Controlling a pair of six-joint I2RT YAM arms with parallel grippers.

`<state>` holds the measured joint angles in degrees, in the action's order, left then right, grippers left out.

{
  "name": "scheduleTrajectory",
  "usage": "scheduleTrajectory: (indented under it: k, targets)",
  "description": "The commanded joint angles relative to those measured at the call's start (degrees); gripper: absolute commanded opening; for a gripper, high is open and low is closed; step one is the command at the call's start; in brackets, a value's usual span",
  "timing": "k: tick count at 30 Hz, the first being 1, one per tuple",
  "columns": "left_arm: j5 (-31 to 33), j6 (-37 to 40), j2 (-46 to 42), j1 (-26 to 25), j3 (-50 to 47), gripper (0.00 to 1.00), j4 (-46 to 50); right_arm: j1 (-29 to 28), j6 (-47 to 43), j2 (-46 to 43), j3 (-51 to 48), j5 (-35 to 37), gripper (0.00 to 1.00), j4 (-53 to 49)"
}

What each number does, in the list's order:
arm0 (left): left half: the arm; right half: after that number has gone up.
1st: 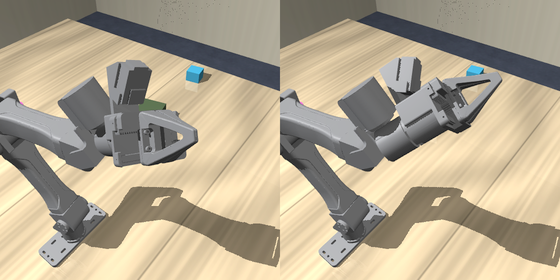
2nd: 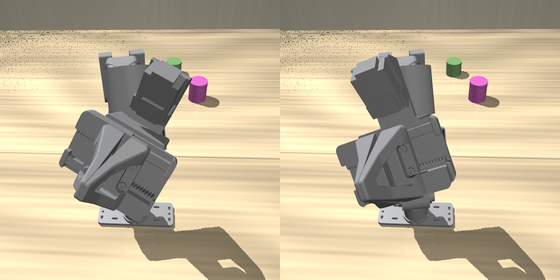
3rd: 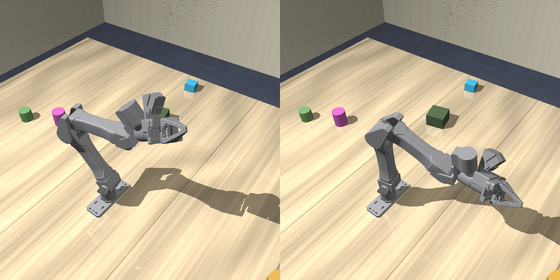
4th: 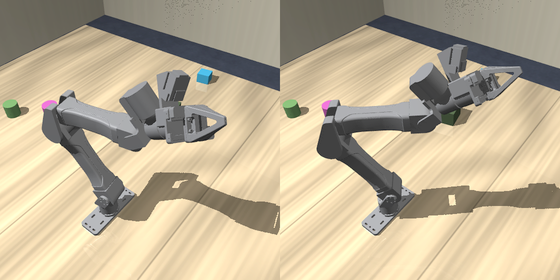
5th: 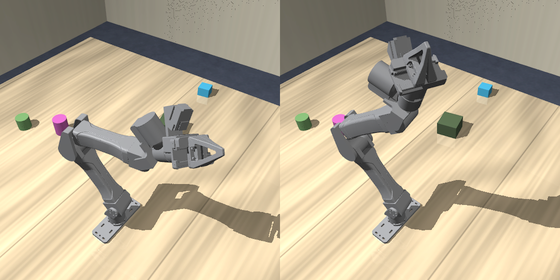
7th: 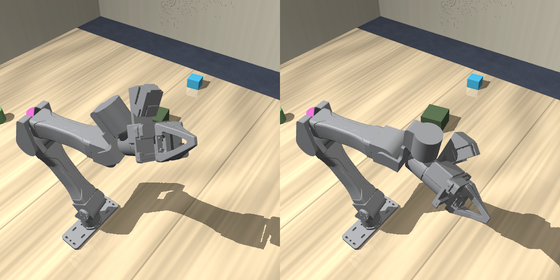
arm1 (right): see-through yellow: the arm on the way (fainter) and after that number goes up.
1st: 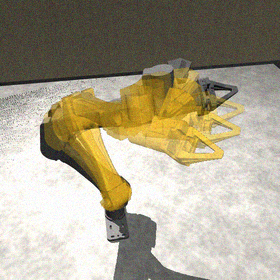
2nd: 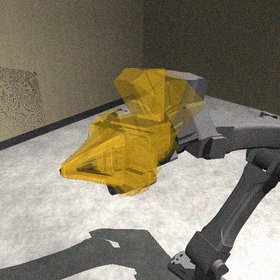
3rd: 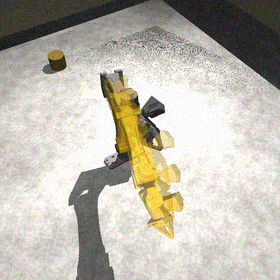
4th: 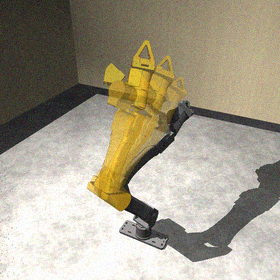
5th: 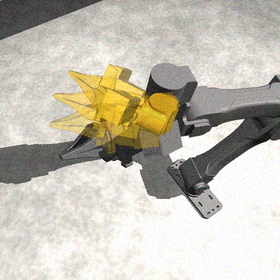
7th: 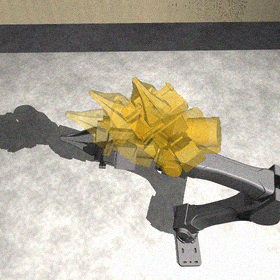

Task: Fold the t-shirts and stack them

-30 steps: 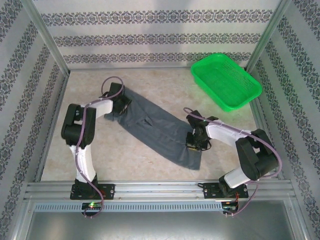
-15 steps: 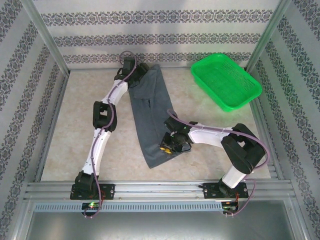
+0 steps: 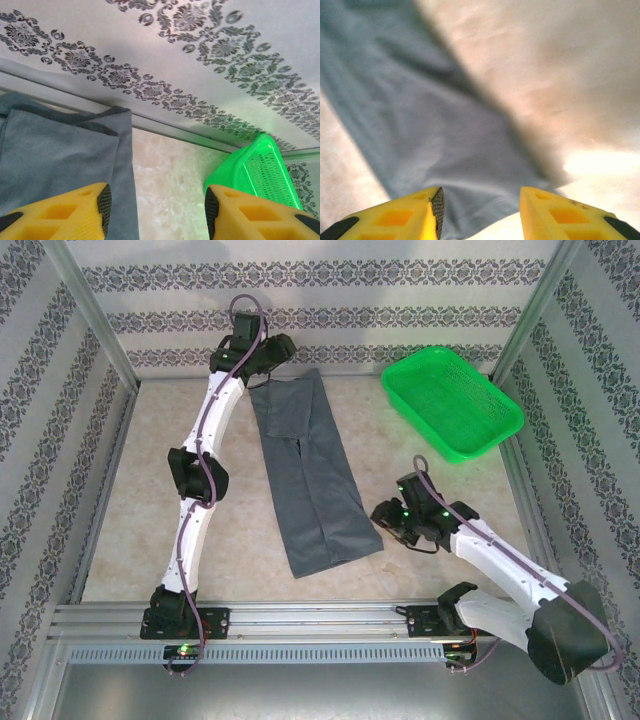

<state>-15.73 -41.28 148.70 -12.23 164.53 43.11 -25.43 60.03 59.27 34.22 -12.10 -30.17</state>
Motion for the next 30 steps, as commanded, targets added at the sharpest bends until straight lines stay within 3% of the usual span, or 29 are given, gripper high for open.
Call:
scheduleTrajectory:
  k: [1, 7, 9, 10, 12, 13, 17, 22, 30]
  targets:
    - [3.1, 3.4, -0.2, -0.7, 0.6, 0.54, 5.1, 4.1, -9.4, -0.7, -0.8, -2.6, 0.46, -2.7]
    - [5.4, 3.3, 0.2, -0.7, -1.2, 0.56, 3.3, 8.0, -14.5, 1.8, 1.4, -4.1, 0.46, -2.6]
    - [4.7, 2.8, -2.2, -0.4, -6.9, 0.57, -1.2, 8.5, -15.2, 2.3, 2.0, -4.7, 0.46, -2.0]
    - [4.2, 1.0, -6.2, 0.5, -15.9, 0.58, -7.6, 8.7, -15.5, 2.6, 2.3, -5.1, 0.46, -1.9]
    - [5.1, -9.1, -18.0, 3.7, -50.4, 0.59, -39.4, 8.8, -16.0, 3.0, 2.7, -5.5, 0.46, -1.9]
    - [7.5, -14.2, -22.4, 5.8, -59.9, 0.60, -46.2, 8.9, -16.2, 3.0, 2.9, -5.6, 0.46, -2.0]
    - [8.9, -7.9, -34.3, 7.7, -77.5, 0.60, -46.5, 9.2, -16.1, 2.1, 2.7, -6.0, 0.46, -2.6]
    - [12.4, -2.6, -53.5, 6.1, -99.6, 0.62, -44.3, 9.6, -18.2, 1.8, 2.4, -5.9, 0.48, -1.6]
    - [7.4, -7.6, -71.7, -7.7, -117.4, 0.62, -21.4, 8.6, -23.3, 10.0, 3.8, -6.9, 0.48, -4.0]
